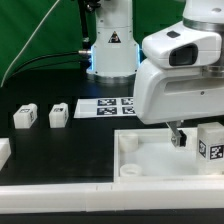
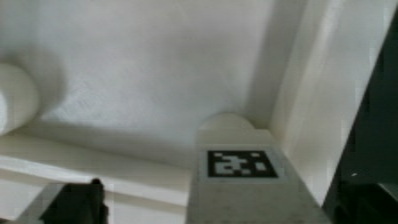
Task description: Assemble one leg
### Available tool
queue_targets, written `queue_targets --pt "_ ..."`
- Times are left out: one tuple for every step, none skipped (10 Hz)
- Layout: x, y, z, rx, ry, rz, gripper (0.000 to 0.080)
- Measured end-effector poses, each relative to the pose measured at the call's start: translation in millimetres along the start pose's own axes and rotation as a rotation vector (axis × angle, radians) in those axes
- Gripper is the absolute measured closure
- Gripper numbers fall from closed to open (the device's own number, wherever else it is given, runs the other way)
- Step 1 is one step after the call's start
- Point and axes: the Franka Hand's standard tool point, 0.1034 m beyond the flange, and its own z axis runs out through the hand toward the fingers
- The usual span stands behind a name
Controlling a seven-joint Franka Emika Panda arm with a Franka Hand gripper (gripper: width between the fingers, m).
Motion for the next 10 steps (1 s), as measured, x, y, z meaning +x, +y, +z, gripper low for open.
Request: queue_targets --pt "-0.1 0.3 0.3 0.000 0.000 0.000 0.0272" --pt "-0.1 0.8 0.5 0.000 0.000 0.001 0.0272" --pt "-0.2 0.9 0.7 0.000 -0.001 0.001 0.0410" --pt "-0.3 1.1 0.9 0.000 -0.001 0.002 0.0508" --pt "-0.3 1.2 1.1 0.000 -0.001 0.002 0.0508" --pt "-0.4 1.1 1.2 0.000 -0.001 0.029 0.0508" --pt "-0.4 1.2 1.3 0.000 -0.001 0.055 0.0508" --pt "-0.4 1.2 1.4 0.000 -0.001 0.055 0.0508" --pt "-0.5 0.8 1.5 0.002 -0.001 0.084 0.0508" --pt "-0.4 -0.1 1.5 0.004 -0.002 0.234 0.0508"
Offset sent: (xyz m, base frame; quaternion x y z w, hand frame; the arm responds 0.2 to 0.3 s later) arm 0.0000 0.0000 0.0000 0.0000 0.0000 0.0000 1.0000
